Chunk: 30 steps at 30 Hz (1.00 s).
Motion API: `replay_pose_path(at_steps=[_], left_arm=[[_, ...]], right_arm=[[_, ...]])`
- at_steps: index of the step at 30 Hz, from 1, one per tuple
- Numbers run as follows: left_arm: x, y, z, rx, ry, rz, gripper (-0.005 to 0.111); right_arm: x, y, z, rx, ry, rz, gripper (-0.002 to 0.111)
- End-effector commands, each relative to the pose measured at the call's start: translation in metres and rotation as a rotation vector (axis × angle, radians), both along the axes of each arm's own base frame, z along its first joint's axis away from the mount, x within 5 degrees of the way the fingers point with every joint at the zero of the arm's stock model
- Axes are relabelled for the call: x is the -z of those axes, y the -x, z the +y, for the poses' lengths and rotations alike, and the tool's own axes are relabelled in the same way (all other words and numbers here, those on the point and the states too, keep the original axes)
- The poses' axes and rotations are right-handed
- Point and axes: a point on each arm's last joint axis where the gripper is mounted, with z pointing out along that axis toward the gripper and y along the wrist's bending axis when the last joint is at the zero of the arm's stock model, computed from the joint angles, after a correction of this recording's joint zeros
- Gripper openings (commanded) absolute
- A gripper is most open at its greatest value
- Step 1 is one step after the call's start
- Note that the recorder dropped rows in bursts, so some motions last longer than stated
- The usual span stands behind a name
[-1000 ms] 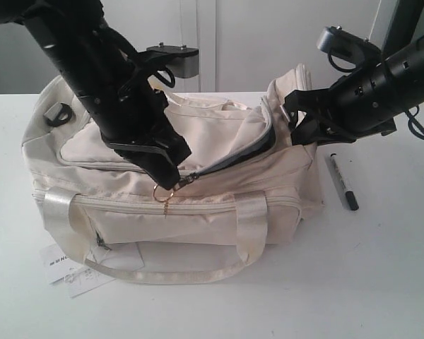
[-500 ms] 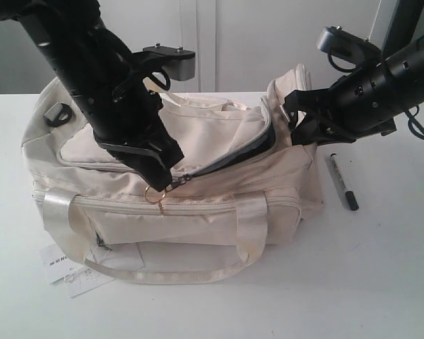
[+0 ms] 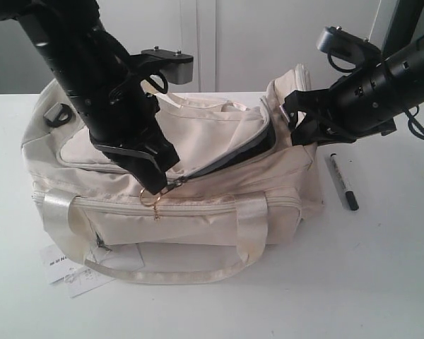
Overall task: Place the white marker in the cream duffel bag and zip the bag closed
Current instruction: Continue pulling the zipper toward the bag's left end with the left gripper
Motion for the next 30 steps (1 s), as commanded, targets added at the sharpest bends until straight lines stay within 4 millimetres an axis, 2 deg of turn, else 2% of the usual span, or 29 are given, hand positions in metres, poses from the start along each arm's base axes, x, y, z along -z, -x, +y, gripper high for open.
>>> replay_pose_path(at_steps=[1, 30], left_arm=[[-0.0012, 0.0115, 0.0073, 0.027, -0.071, 0.072, 0.000], [0.0006, 0.0079, 0.0145, 0.014, -0.152, 0.034, 0.000]], right_arm=[[0.0010, -0.0027, -0.0066, 0.007, 0.051, -0.037, 0.000], [0.0011, -0.0025, -0.0066, 0.005, 0.053, -0.036, 0.000]])
